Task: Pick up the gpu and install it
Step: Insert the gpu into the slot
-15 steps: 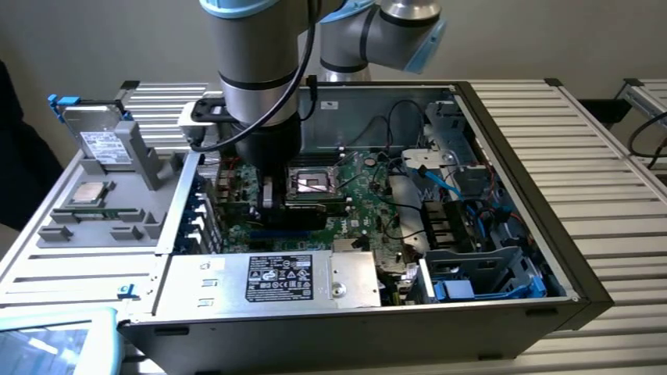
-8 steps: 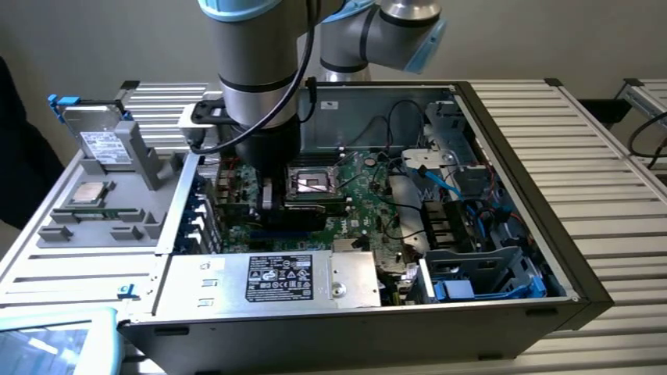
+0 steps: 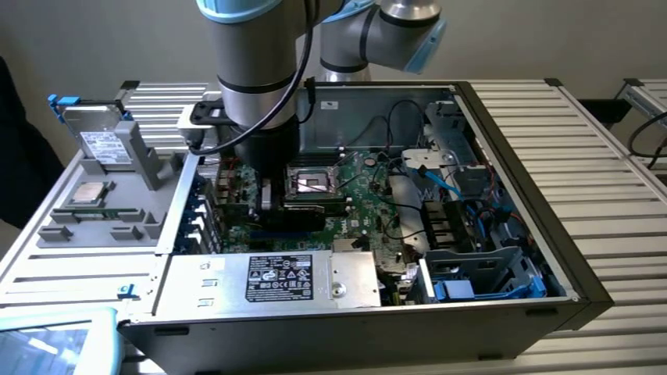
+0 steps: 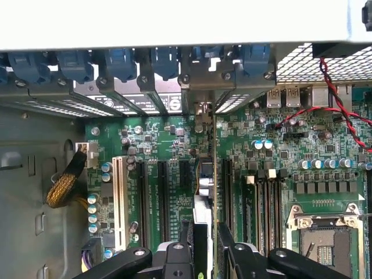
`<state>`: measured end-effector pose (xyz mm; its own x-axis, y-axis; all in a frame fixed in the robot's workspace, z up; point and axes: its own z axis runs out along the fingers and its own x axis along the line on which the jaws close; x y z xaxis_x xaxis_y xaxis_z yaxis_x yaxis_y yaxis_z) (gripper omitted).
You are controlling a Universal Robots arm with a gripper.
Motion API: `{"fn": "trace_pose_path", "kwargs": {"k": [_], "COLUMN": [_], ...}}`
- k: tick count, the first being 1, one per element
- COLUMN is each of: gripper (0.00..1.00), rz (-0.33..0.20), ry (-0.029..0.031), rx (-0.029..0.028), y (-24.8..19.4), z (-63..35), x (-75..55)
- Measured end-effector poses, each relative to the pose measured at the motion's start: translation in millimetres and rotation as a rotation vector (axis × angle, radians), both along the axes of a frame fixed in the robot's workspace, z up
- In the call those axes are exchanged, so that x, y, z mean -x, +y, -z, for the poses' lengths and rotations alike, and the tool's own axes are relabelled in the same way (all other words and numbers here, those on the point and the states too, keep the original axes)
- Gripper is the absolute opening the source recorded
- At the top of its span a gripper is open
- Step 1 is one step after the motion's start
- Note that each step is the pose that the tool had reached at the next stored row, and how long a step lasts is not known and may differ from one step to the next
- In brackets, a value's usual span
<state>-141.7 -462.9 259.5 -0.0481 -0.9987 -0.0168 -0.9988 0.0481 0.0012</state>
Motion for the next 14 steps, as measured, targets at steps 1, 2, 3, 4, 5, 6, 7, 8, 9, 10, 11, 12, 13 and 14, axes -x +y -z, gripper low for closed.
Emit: {"fn": "trace_pose_path", "kwargs": {"k": [1, 2, 3, 4, 5, 6, 7, 8, 9, 10, 11, 12, 13, 14], "gripper": [0.28, 0.28, 0.28, 0.28, 0.28, 0.28, 0.28, 0.28, 0.28, 0.28, 0.28, 0.28, 0.28, 0.28], "rz": [0.000, 0.000, 0.000, 0.000, 0.000, 0.000, 0.000, 0.000, 0.000, 0.000, 0.000, 0.000, 0.000, 0.000], "ry": [0.0001, 0.0000, 0.0000, 0.0000, 0.0000, 0.0000, 0.0000, 0.0001, 0.0001, 0.0002, 0.0001, 0.0000, -0.0001, 0.0000], "rx": [0.0000, 0.0000, 0.0000, 0.0000, 0.0000, 0.0000, 0.0000, 0.0000, 0.0000, 0.0002, 0.0000, -0.0001, -0.0001, -0.0001], "y": [0.0, 0.1, 0.2, 0.2, 0.2, 0.2, 0.2, 0.2, 0.2, 0.2, 0.2, 0.3, 0.3, 0.3], "z": [0.0, 0.0, 0.0, 0.0, 0.0, 0.0, 0.0, 0.0, 0.0, -0.1, -0.1, -0.3, -0.5, -0.6], "x": [0.0, 0.1, 0.1, 0.1, 0.1, 0.1, 0.1, 0.0, 0.0, -0.2, -0.3, -0.3, -0.5, -0.5]}}
